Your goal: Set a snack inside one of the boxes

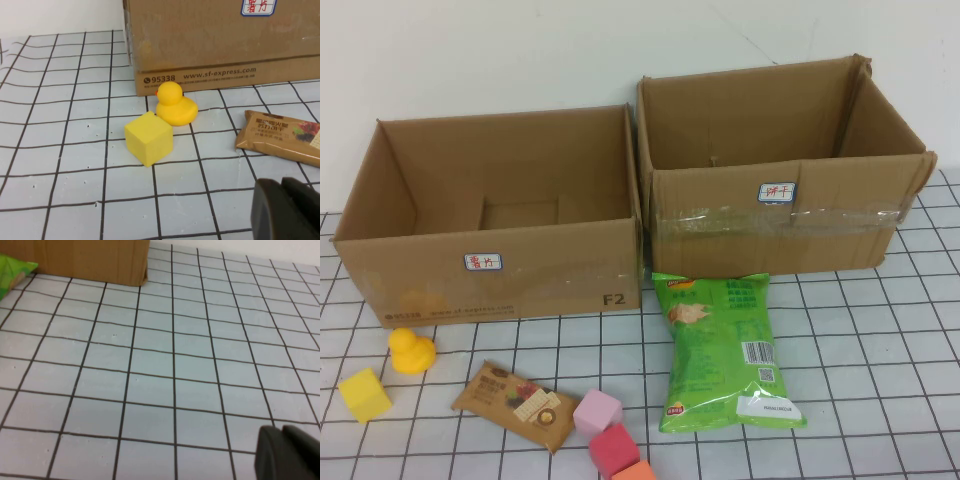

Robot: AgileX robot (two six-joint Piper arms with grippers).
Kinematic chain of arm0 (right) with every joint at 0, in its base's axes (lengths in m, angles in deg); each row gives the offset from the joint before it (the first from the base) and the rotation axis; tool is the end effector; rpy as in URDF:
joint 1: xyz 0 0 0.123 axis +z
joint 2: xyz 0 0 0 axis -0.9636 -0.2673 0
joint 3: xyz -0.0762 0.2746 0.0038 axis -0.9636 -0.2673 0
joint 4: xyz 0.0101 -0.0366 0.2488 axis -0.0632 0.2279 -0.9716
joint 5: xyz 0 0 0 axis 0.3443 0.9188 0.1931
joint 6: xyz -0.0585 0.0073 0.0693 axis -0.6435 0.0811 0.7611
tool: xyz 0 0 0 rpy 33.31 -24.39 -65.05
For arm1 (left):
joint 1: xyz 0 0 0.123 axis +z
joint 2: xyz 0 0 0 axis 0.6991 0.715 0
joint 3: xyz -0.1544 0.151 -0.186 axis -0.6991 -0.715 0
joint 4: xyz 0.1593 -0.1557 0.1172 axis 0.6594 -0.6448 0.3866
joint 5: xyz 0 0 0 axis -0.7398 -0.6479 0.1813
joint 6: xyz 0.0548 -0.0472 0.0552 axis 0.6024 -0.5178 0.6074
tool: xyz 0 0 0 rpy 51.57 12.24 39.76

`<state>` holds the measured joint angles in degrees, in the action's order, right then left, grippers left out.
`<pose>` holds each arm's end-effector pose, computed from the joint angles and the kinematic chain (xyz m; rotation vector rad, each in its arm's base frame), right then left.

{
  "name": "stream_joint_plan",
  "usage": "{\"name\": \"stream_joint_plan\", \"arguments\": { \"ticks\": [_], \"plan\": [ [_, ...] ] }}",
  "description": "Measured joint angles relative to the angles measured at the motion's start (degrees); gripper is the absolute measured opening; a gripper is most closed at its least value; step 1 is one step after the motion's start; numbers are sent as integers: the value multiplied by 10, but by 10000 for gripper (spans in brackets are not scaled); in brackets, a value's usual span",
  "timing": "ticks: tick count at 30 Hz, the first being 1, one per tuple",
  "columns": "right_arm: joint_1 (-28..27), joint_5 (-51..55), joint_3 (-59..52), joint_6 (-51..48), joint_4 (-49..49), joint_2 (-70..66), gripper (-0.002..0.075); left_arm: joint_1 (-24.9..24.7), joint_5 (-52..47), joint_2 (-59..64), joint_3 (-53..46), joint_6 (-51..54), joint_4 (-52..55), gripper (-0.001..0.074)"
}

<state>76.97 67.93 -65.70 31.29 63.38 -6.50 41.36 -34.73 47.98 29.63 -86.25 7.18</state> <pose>0.0530 -0.0027 0.1731 -0.1642 1.8527 -0.1400 0.0531 -0.0050 0.1760 0.0259 1.8382 -0.0892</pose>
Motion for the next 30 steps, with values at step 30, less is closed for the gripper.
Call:
{"name": "stream_joint_plan", "arguments": {
  "ticks": [30],
  "plan": [
    [0,0,0,-9,9,0,-1,0,0,0,0,0,1,-1]
  ]
}}
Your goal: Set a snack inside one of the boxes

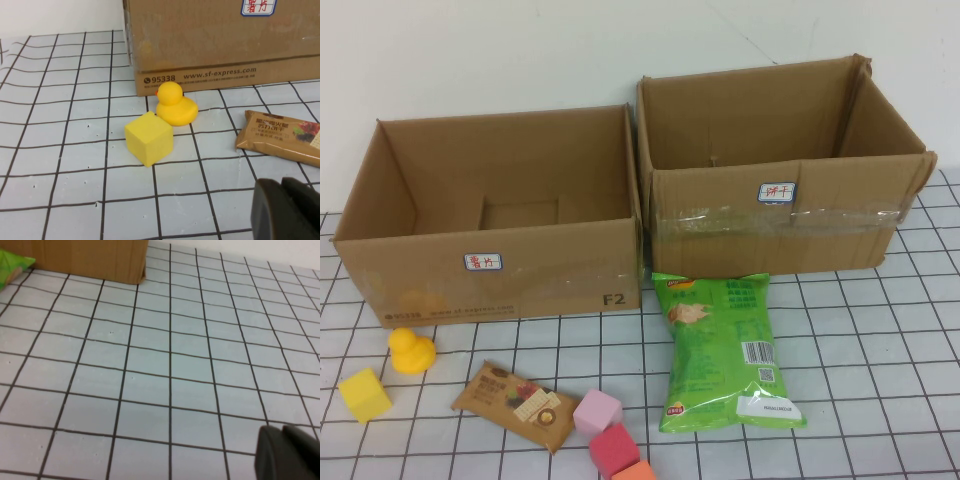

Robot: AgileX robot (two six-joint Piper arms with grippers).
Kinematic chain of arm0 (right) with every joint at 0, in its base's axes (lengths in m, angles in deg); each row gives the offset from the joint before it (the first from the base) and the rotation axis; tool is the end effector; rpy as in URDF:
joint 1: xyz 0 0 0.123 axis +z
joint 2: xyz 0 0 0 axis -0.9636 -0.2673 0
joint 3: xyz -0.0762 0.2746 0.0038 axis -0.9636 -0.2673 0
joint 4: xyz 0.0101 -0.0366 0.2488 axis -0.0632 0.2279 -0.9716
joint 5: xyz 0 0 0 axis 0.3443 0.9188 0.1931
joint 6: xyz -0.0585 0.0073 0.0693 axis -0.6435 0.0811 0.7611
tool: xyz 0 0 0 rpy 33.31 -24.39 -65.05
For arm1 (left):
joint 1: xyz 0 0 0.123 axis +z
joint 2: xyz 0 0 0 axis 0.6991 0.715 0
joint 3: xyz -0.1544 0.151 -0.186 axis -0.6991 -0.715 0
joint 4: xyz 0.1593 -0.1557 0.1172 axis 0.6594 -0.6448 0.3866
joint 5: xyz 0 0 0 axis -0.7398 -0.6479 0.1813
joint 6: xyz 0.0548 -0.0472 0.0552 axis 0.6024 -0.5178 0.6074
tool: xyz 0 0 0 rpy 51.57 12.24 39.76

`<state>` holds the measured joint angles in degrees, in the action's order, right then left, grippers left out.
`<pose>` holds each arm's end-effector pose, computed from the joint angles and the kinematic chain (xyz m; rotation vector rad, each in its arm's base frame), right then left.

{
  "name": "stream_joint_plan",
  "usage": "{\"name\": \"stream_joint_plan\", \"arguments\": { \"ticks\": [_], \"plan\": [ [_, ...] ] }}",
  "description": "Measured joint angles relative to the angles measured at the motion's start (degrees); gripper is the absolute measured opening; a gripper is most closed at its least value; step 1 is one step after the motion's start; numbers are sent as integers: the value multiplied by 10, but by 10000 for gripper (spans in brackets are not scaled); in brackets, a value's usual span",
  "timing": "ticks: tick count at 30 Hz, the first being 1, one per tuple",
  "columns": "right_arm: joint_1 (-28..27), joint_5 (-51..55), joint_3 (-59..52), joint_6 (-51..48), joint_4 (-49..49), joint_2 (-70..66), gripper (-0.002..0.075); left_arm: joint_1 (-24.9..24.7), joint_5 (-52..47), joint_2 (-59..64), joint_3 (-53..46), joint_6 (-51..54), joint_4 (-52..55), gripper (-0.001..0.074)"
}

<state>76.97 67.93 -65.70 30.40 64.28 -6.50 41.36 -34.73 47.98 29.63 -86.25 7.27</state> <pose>0.0531 -0.0032 0.1732 -0.1884 1.8505 -0.1661 0.0531 -0.0050 0.1760 0.0268 1.8382 -0.0877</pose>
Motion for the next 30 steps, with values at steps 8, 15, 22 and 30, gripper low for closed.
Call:
{"name": "stream_joint_plan", "arguments": {
  "ticks": [8,15,22,30],
  "plan": [
    [0,0,0,-3,0,0,-1,0,5,0,0,0,0,-1],
    [0,-115,-3,-4,1,0,-1,0,167,0,-4,0,0,-1],
    [0,-387,-3,-4,2,0,-1,0,393,0,-4,-15,-2,-1],
    [0,-586,-3,8,2,1,-1,0,455,0,-4,-24,-4,-1]
  ]
}}
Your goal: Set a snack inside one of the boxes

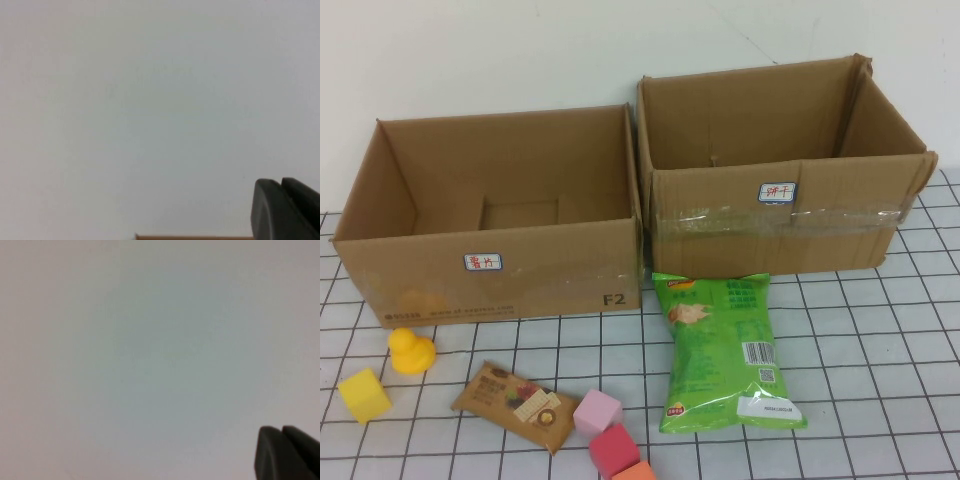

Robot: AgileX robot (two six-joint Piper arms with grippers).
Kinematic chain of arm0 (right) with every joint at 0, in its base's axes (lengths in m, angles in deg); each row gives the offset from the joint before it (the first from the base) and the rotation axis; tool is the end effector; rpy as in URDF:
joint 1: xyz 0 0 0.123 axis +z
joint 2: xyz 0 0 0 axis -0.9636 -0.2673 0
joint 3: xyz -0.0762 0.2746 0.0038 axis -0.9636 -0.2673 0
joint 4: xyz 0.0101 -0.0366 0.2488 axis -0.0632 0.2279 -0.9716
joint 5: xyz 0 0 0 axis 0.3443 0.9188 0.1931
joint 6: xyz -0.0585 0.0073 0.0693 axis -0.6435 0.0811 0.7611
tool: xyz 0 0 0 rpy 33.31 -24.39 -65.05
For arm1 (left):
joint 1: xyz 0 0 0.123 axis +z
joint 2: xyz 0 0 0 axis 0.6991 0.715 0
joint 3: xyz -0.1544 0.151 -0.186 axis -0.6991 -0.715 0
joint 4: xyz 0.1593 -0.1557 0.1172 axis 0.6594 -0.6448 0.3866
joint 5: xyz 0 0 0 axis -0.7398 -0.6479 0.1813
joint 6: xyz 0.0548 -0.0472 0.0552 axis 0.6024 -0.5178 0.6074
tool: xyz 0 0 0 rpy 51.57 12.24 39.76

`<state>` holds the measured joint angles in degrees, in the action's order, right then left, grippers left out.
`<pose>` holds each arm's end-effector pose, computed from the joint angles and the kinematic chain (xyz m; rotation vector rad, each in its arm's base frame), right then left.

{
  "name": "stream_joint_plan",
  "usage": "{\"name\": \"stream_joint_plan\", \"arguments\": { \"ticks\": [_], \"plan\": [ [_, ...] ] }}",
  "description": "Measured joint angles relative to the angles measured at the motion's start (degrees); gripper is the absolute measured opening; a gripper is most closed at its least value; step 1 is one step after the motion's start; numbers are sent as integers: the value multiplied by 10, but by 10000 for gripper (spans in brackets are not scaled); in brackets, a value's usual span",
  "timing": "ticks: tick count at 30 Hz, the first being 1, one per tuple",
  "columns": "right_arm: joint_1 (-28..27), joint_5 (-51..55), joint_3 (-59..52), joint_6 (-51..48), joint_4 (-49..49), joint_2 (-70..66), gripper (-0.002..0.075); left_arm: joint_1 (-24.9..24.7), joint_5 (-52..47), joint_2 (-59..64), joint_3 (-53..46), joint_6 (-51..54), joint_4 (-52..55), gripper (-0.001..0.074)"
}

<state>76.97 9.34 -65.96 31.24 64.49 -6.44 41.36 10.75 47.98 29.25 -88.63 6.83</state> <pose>0.0335 0.0108 0.2574 -0.1868 0.8341 -0.0731 0.0450 0.0008 0.2434 -0.0492 1.0522 -0.1081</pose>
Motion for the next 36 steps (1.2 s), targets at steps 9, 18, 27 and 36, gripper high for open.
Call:
{"name": "stream_joint_plan", "arguments": {
  "ticks": [9,18,27,36],
  "plan": [
    [0,193,73,-6,-25,3,-1,0,-294,21,139,-59,-8,-1],
    [0,563,249,-48,-17,-121,-1,0,-607,232,340,-58,-5,-1],
    [0,727,292,-261,-168,-367,-1,0,-669,471,379,41,-93,-1],
    [0,733,292,-481,-332,-492,-1,-5,-710,688,459,181,-180,-1]
  ]
}}
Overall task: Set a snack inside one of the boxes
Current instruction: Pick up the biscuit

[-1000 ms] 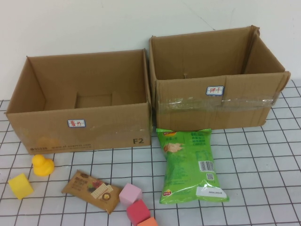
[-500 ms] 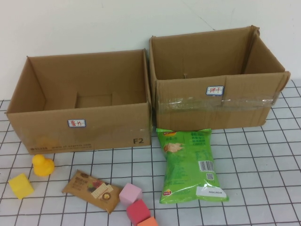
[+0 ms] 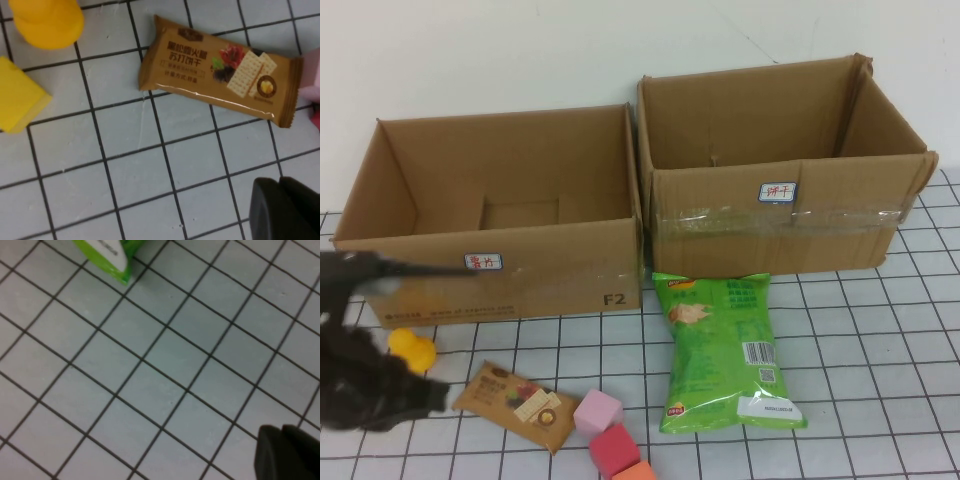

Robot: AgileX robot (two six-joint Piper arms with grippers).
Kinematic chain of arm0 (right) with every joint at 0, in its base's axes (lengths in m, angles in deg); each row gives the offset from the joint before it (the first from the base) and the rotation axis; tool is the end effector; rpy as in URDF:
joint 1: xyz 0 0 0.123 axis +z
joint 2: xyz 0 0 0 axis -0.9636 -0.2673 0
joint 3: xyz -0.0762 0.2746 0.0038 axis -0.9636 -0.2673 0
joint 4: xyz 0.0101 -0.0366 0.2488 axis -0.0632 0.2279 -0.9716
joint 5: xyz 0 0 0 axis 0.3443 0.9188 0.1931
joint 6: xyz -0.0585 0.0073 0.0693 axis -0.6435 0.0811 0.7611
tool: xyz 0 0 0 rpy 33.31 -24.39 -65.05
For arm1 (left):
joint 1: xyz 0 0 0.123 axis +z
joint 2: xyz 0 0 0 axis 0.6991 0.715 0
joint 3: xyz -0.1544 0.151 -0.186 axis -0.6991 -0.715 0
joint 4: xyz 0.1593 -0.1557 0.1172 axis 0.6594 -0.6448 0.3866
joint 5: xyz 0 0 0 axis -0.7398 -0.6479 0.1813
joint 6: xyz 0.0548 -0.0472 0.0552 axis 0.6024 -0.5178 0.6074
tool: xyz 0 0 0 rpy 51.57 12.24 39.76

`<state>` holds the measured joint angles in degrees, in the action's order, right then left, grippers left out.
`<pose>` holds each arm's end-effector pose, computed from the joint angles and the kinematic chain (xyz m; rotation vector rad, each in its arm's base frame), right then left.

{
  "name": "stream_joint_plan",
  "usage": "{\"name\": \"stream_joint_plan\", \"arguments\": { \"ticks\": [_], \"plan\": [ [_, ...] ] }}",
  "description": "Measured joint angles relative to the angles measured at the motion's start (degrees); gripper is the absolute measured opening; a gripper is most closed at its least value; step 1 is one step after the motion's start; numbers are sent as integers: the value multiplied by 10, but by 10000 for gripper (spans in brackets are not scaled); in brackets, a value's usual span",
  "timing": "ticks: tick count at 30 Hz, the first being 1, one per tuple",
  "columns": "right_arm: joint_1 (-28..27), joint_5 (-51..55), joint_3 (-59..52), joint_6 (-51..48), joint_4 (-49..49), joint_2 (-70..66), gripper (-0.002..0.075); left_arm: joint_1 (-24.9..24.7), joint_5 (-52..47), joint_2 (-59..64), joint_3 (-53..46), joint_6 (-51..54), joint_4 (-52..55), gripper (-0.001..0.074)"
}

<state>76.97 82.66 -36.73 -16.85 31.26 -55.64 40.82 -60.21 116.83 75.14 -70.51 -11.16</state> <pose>0.1459 0.0273 0.2450 -0.7813 2.2699 0.0574 0.2150 -0.0380 0.2618 0.1938 2.6277 -0.3793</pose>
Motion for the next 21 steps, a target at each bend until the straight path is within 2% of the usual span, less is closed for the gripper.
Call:
{"name": "stream_joint_plan", "arguments": {
  "ticks": [4,11,13,17,21],
  "plan": [
    [0,0,0,-19,-14,-6,-1,-48,-33,76,62,-33,48,-1],
    [0,0,0,-21,-22,-6,-1,-180,-156,211,209,-235,263,22],
    [0,0,0,-21,-24,-6,-1,-213,-181,245,240,-225,311,52],
    [0,-1,0,-22,-28,-6,-1,-263,-201,301,279,-133,359,115],
    [0,-1,0,-35,-36,-6,-1,-288,-201,335,285,-45,355,231]
  ]
}}
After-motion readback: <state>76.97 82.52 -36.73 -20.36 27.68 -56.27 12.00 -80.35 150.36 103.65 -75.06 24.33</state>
